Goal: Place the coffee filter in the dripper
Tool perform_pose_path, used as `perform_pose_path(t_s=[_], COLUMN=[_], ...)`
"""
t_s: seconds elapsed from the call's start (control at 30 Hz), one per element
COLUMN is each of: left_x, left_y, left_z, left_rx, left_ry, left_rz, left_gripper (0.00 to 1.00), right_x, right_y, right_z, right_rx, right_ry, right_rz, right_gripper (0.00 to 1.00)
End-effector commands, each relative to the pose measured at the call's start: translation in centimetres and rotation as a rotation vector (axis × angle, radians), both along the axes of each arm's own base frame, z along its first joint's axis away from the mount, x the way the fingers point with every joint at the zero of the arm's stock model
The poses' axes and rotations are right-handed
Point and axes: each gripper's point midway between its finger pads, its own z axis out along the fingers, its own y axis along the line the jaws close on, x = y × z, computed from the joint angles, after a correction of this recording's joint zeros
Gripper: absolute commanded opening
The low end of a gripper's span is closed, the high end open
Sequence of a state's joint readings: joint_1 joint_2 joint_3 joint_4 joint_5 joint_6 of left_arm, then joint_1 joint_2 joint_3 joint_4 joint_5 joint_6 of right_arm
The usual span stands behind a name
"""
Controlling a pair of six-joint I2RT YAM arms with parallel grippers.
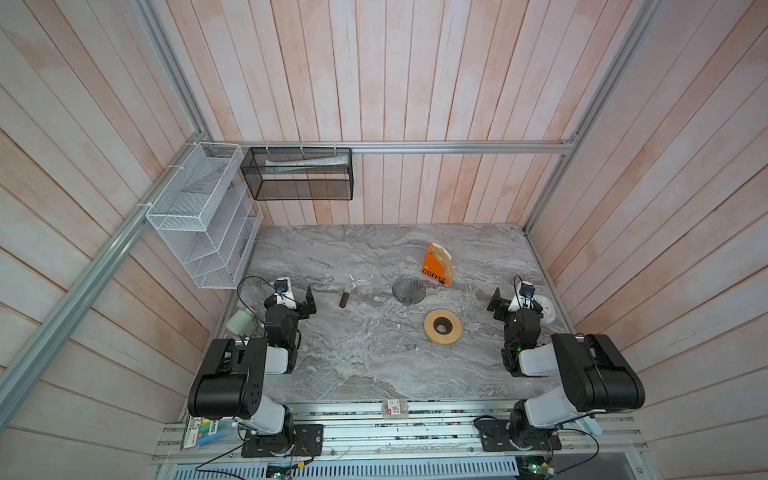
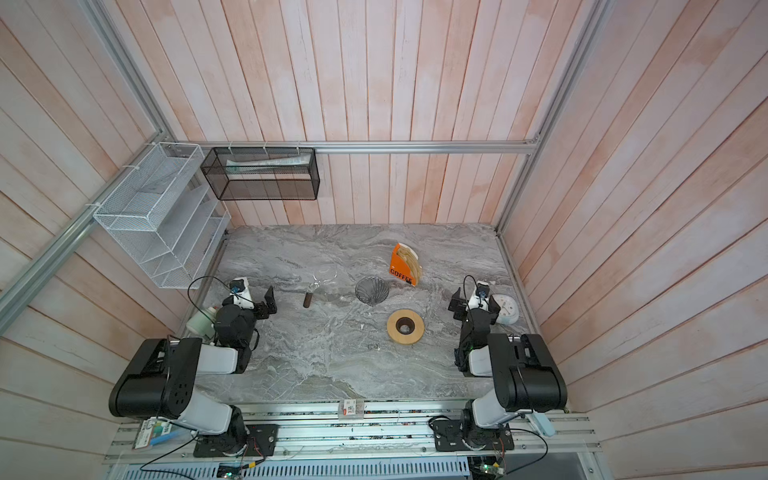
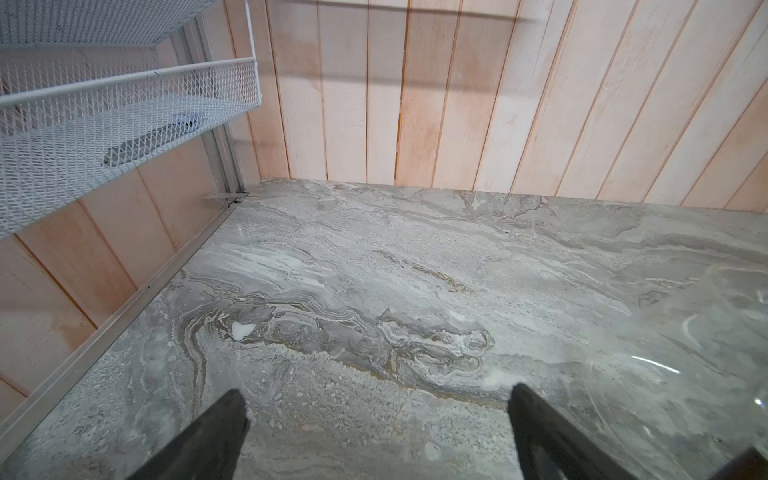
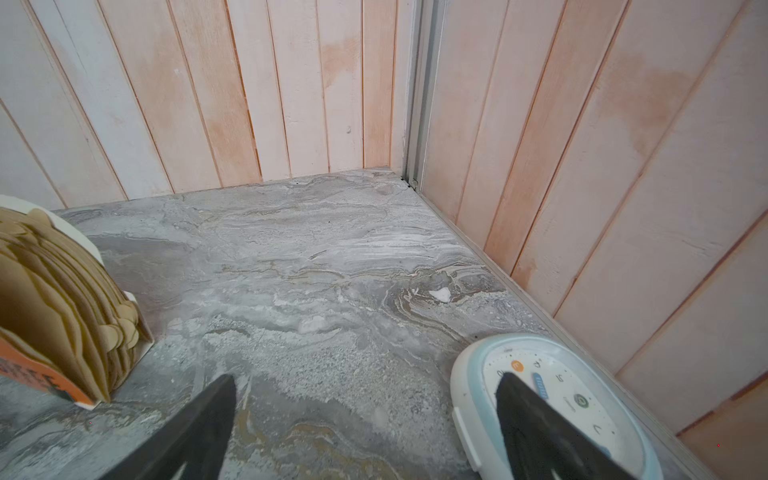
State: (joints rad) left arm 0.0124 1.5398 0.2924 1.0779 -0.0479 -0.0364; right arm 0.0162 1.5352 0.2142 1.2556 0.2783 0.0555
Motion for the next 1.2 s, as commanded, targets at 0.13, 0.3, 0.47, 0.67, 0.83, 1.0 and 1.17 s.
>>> perform_pose_path(t_s=[0.13,0.3,0.47,0.67,0.83,1.0,1.17], left_x=[0.13,0.15,0.15,0.14,0.16,0.16,0.16], left_y=[-0.13,-0.11,-0.15,-0.13,-0.12,-0.13,-0.11], left_z=[0.46,0.56,0.50,0.49,0.47,0.43,0.49], left_rx=[0.010,0.010,0.011,0.010,0.009,0.009,0.010], left_ry=[-0.017,-0.020,-0.019,-0.018,-0.017,-0.016,-0.018], left_rz=[-0.013,-0.013,-0.015,-0.014,-0.014,-0.014,-0.013], left_gripper=[1.00,1.00,1.00,1.00,1.00,1.00,0.97], right_x=[0.33,0.36,0.36,0.37,0.36,0.34,0.37], right_y=[-0.02,-0.04,-0.02,0.00,-0.03,-0.01,0.04], right_z=[0.55,0.58,0.58,0.60,0.57,0.54,0.54], right_rx=[0.007,0.007,0.007,0.007,0.007,0.007,0.006], right_ry=[-0.013,-0.013,-0.013,-0.014,-0.013,-0.012,-0.011], right_rz=[0.004,0.003,0.004,0.004,0.004,0.004,0.007], right_gripper=[0.98,0.98,0.98,0.98,0.98,0.98,0.98])
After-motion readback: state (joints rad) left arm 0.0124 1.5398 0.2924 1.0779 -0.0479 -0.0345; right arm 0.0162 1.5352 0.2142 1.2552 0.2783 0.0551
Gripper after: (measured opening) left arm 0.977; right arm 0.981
